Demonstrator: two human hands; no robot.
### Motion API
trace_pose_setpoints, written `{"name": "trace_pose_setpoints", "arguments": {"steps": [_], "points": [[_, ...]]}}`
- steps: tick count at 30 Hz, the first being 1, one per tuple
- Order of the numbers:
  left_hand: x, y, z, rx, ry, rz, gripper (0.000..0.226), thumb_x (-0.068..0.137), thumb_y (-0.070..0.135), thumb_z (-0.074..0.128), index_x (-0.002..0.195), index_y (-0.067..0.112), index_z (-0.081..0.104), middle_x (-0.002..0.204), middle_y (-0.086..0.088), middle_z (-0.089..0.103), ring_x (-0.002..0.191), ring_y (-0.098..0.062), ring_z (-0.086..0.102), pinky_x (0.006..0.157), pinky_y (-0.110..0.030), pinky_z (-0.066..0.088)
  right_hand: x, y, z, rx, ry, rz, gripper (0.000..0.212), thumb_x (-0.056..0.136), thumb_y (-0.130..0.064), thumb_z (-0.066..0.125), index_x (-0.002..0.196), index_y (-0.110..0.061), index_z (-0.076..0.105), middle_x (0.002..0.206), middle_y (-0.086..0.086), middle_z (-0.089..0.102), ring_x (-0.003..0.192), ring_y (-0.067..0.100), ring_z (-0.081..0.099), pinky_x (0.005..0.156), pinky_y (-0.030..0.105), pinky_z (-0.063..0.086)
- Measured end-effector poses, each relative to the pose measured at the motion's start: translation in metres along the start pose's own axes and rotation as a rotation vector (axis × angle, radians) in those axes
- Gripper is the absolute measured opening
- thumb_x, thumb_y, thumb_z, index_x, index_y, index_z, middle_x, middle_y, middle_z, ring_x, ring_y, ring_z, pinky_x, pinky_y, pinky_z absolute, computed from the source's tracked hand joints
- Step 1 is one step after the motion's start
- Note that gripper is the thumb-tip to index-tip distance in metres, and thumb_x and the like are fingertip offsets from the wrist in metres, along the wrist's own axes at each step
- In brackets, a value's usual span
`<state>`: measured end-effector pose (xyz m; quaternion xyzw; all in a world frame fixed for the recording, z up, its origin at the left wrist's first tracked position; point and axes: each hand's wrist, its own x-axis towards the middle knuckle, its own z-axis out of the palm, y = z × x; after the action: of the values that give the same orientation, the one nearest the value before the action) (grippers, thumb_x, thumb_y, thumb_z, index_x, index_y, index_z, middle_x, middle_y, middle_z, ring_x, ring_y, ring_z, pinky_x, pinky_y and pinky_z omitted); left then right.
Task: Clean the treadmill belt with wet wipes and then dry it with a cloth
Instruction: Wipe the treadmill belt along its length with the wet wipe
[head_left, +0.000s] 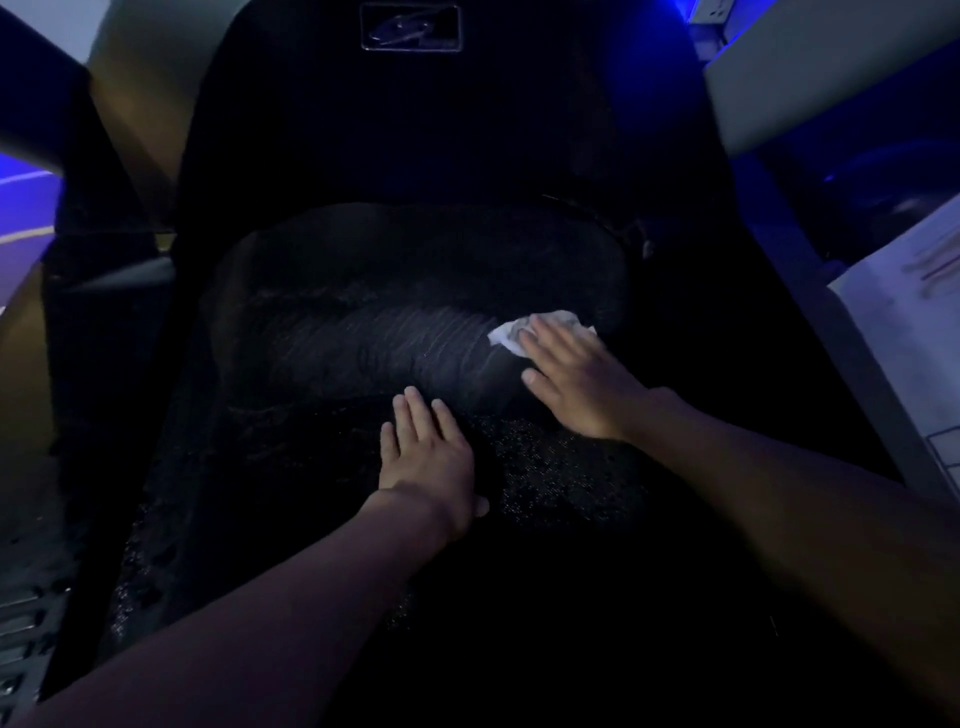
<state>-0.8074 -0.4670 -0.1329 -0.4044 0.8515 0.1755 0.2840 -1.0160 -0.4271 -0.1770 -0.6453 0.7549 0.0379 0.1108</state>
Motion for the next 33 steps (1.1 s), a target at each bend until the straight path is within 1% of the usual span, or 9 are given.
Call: {"name": "trace_pose_setpoints", "arguments": {"steps": [5, 7, 9, 12, 15, 19, 24, 28, 33], "points": [[0.0, 0.009, 0.009, 0.055, 0.058, 0.114, 0.099, 0.093, 0.021, 0.059, 0.149, 0.001, -0.019, 0.154, -0.021, -0.032, 0.144, -0.033, -0.027, 0.121, -0.046, -0.003, -0.031, -0.011, 0.017, -0.011, -0.024, -0.295, 0.071, 0.098, -0.058, 0.006, 0.159, -0.02, 0.009, 0.167, 0.003, 0.002, 0.153, 0.018, -0.005, 0.124, 0.043, -0.002], [0.001, 0.01, 0.005, 0.053, 0.005, 0.107, 0.104, 0.09, 0.031, 0.059, 0.149, 0.0, -0.02, 0.153, -0.021, -0.034, 0.143, -0.034, -0.029, 0.121, -0.048, -0.004, -0.014, 0.013, 0.01, 0.022, 0.041, -0.159, 0.064, 0.104, -0.05, 0.015, 0.158, -0.017, 0.013, 0.166, 0.008, 0.007, 0.153, 0.02, -0.002, 0.124, 0.045, 0.001], [0.003, 0.014, -0.001, 0.009, -0.062, 0.078, 0.116, 0.084, 0.053, 0.06, 0.149, 0.001, -0.021, 0.152, -0.021, -0.036, 0.142, -0.034, -0.031, 0.121, -0.048, -0.005, -0.003, 0.021, 0.003, 0.053, -0.027, 0.112, 0.066, 0.103, -0.051, 0.011, 0.158, -0.016, -0.001, 0.166, 0.007, -0.008, 0.152, 0.018, -0.013, 0.123, 0.04, -0.009], [0.004, 0.026, -0.004, 0.026, -0.112, 0.026, 0.139, 0.07, 0.078, 0.061, 0.146, -0.002, -0.024, 0.149, -0.025, -0.037, 0.14, -0.038, -0.033, 0.119, -0.052, -0.005, -0.031, -0.002, 0.012, 0.048, -0.022, -0.031, 0.077, 0.094, -0.061, -0.001, 0.157, -0.017, -0.007, 0.164, 0.004, -0.018, 0.15, 0.017, -0.022, 0.121, 0.04, -0.015], [0.002, 0.036, -0.001, 0.094, -0.087, -0.019, 0.143, 0.069, 0.072, 0.067, 0.143, -0.009, -0.025, 0.146, -0.034, -0.035, 0.138, -0.047, -0.03, 0.118, -0.059, -0.002, -0.044, 0.016, 0.021, 0.025, 0.035, -0.141, 0.077, 0.097, -0.06, 0.004, 0.158, -0.014, 0.01, 0.166, 0.008, -0.001, 0.153, 0.02, -0.006, 0.124, 0.046, -0.001], [0.0, 0.045, 0.0, 0.093, -0.05, -0.033, 0.135, 0.076, 0.062, 0.069, 0.143, -0.012, -0.022, 0.146, -0.038, -0.03, 0.14, -0.049, -0.026, 0.119, -0.055, -0.002, -0.021, 0.029, 0.008, 0.184, -0.036, 0.308, 0.07, 0.101, -0.055, 0.01, 0.158, -0.016, -0.004, 0.165, 0.006, -0.014, 0.151, 0.019, -0.019, 0.122, 0.047, -0.01], [-0.007, 0.052, 0.009, 0.101, -0.001, 0.051, 0.116, 0.088, 0.046, 0.064, 0.146, -0.005, -0.022, 0.148, -0.033, -0.032, 0.142, -0.044, -0.026, 0.121, -0.05, -0.002, -0.065, 0.017, 0.026, 0.108, 0.07, 0.092, 0.075, 0.097, -0.059, 0.008, 0.159, -0.016, 0.006, 0.167, 0.006, -0.005, 0.152, 0.019, -0.013, 0.123, 0.048, -0.005], [-0.008, 0.047, 0.01, 0.084, 0.018, 0.092, 0.114, 0.088, 0.049, 0.063, 0.149, 0.002, -0.021, 0.153, -0.026, -0.03, 0.144, -0.039, -0.024, 0.121, -0.046, -0.002, -0.036, 0.014, 0.015, 0.283, 0.048, 0.499, 0.068, 0.104, -0.049, 0.018, 0.158, -0.013, -0.002, 0.165, 0.013, -0.013, 0.151, 0.025, -0.017, 0.121, 0.045, -0.01], [-0.009, 0.031, 0.011, 0.038, 0.006, 0.174, 0.12, 0.084, 0.06, 0.061, 0.149, 0.009, -0.025, 0.153, -0.018, -0.035, 0.143, -0.031, -0.031, 0.12, -0.039, -0.007, -0.072, -0.002, 0.027, 0.172, 0.021, 0.389, 0.072, 0.103, -0.052, 0.016, 0.157, -0.011, -0.007, 0.164, 0.012, -0.018, 0.15, 0.023, -0.021, 0.121, 0.043, -0.013]]}}
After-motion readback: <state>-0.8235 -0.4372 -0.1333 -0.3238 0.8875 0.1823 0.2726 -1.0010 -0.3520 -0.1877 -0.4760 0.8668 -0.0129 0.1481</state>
